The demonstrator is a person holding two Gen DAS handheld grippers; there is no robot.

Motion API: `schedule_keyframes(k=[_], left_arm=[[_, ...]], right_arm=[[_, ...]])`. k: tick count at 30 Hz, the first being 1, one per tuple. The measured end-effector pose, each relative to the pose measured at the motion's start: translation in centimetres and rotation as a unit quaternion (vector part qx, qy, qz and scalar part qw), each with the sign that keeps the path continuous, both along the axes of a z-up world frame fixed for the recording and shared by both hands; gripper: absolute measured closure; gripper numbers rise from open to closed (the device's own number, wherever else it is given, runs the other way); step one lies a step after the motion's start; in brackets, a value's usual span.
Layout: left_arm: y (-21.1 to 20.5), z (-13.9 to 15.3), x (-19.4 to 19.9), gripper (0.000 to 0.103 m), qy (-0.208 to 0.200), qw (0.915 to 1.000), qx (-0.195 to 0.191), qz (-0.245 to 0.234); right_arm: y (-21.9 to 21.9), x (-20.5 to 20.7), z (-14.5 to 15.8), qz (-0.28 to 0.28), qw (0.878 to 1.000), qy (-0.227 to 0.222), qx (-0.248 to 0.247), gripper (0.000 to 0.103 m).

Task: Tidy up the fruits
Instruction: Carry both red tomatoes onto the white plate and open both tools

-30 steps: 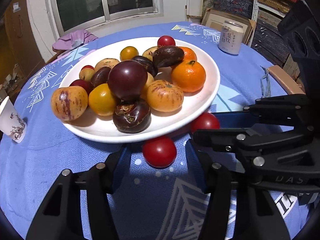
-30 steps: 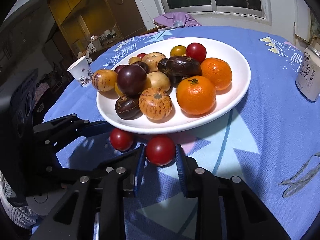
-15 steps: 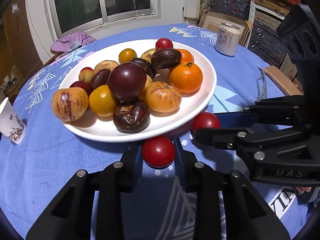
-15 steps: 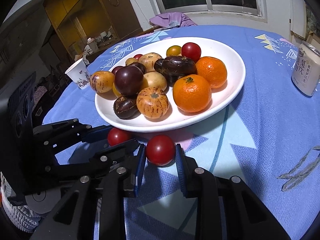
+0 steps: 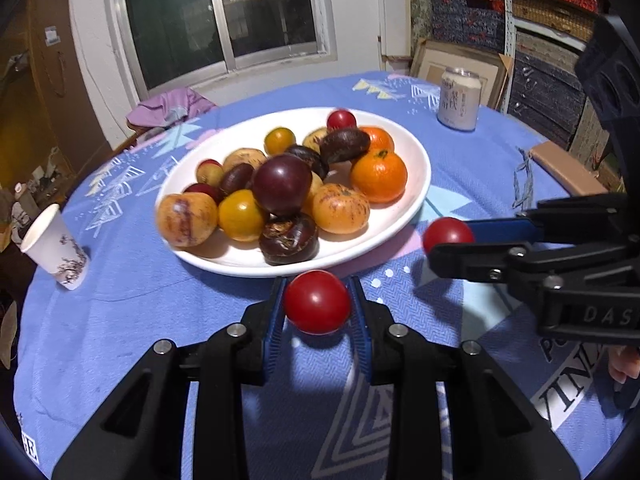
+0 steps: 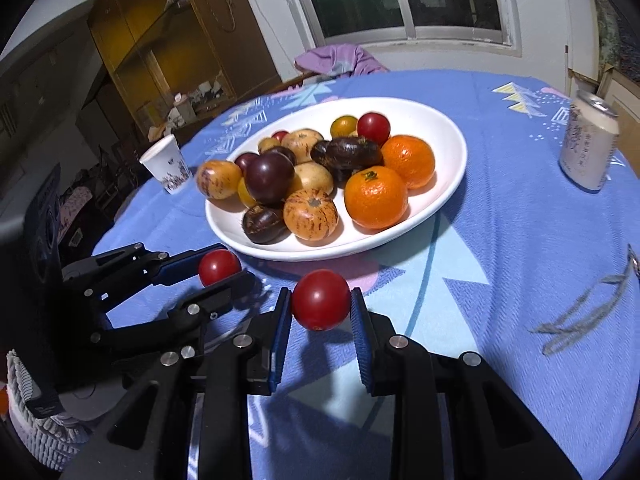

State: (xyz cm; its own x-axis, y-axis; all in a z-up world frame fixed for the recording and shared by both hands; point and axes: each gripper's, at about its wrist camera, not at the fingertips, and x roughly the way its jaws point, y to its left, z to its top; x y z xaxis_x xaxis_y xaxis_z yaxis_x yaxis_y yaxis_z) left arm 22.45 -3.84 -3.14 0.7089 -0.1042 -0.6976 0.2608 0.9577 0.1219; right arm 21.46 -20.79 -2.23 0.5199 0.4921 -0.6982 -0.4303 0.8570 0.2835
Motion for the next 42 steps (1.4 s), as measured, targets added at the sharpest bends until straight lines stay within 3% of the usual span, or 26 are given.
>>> schedule_keyframes(k=[9, 17, 23, 27, 29, 30, 31, 33, 39, 42], left_arm=[[1.7, 3.6, -2.7, 0.073, -0.061, 0.9976, -0.007, 0.032], [2.6, 6.2, 1.6, 0.073, -0.077, 0.9957, -0.007, 0.050], [3.5, 4.8, 7.0, 0.073, -0.053, 0.9958, -0.017, 0.073], [3.6, 3.1, 9.8, 0.072, -0.031, 0.9964, -0.017, 0.077], [3.6, 2.5, 10.4, 0.072, -0.029, 0.9963, -0.016, 0.080], [3.7, 2.3, 10.6, 0.069, -0.033, 0.9958, -0.018, 0.083], [3.7, 2.2, 10.7, 0.063, -0.036, 0.9953, -0.018, 0.088], [4.0, 2.4, 10.6, 0.036, -0.049, 0.9936, -0.017, 0.100], [4.3, 3.0, 9.5, 0.029, -0.056, 0.9930, -0.018, 0.103], [4.3, 3.7, 7.9, 0.020, -0.063, 0.9926, -0.017, 0.102]], right_arm=[[-1.8, -3.4, 2.8, -0.032, 0.998, -0.049, 0.027, 0.073], [-0.2, 1.6, 5.6, -0.056, 0.996, -0.076, -0.007, 0.073], [3.7, 6.3, 4.4, -0.065, 0.990, -0.099, -0.071, 0.073], [4.5, 7.6, 3.4, -0.070, 0.989, -0.103, -0.082, 0.072], [4.7, 7.8, 3.1, -0.072, 0.987, -0.111, -0.096, 0.058], [4.7, 7.8, 3.0, -0.073, 0.985, -0.116, -0.101, 0.053], [4.6, 7.7, 3.1, -0.077, 0.984, -0.122, -0.103, 0.040], [4.5, 7.2, 3.4, -0.083, 0.981, -0.139, -0.106, 0.036], [3.9, 5.9, 4.3, -0.086, 0.982, -0.142, -0.094, 0.033], [3.4, 4.5, 4.6, -0.094, 0.981, -0.145, -0.088, 0.025]])
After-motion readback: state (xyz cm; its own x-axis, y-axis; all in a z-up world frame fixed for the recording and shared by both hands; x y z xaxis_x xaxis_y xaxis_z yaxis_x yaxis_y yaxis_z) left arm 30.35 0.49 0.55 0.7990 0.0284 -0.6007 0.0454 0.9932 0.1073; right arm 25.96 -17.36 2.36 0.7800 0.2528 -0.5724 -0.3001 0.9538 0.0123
